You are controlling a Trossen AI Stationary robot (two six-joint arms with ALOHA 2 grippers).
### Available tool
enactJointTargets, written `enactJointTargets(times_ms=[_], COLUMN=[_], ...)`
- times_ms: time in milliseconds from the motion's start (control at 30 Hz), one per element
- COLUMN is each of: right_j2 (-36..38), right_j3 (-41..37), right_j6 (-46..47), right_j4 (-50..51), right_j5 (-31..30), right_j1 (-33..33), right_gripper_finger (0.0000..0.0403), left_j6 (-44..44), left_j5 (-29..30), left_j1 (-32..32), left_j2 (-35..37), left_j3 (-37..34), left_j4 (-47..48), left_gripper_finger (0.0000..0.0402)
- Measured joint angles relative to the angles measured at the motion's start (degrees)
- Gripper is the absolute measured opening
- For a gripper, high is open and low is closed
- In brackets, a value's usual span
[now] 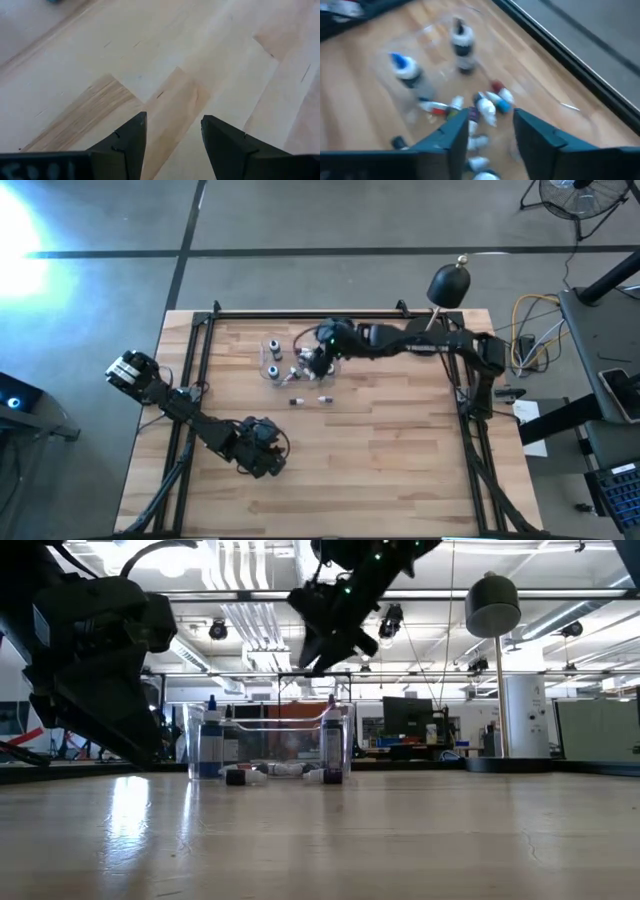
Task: Pick & Place food coloring
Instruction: Put the small green food coloring bottle into the transparent bin
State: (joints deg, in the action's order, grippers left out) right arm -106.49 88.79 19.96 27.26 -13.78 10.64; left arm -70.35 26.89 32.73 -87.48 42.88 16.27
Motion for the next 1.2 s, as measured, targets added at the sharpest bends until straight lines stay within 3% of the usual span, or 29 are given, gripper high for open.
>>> enactJointTargets(times_ms=[200,400,567,800,933,1200], right_j2=[6.18,10.61,12.79,18.29,20.99,22.87], right_j3=[-0.37,-2.79,-9.01,-19.30,-24.42,-29.61], right_j6=[-9.23,-11.72,-3.78,12.47,21.96,30.87], right_j4=[5.07,13.02,15.22,14.57,14.06,12.28], right_j5=[0.27,-5.73,-6.22,-14.71,-17.60,-19.95], right_j1=[-2.76,-9.58,-13.90,-19.85,-21.85,-23.80], right_gripper_finger=[0.0228,0.0253,0.0246,0.0230,0.0229,0.0255], left_j6=[3.69,23.73,40.08,50.59,54.22,63.40], left_j5=[-0.87,-7.41,-11.97,-19.23,-23.32,-22.39], left_j1=[-2.03,-9.88,-19.06,-28.12,-30.03,-30.21], left_j2=[0.00,0.00,0.01,0.02,-0.36,-2.69], left_j3=[0.54,2.63,3.87,5.40,5.45,5.50], left_j4=[0.08,-0.15,0.21,0.02,-0.15,-2.72], left_gripper_finger=[0.0163,0.0163,0.0163,0.0163,0.0163,0.0163])
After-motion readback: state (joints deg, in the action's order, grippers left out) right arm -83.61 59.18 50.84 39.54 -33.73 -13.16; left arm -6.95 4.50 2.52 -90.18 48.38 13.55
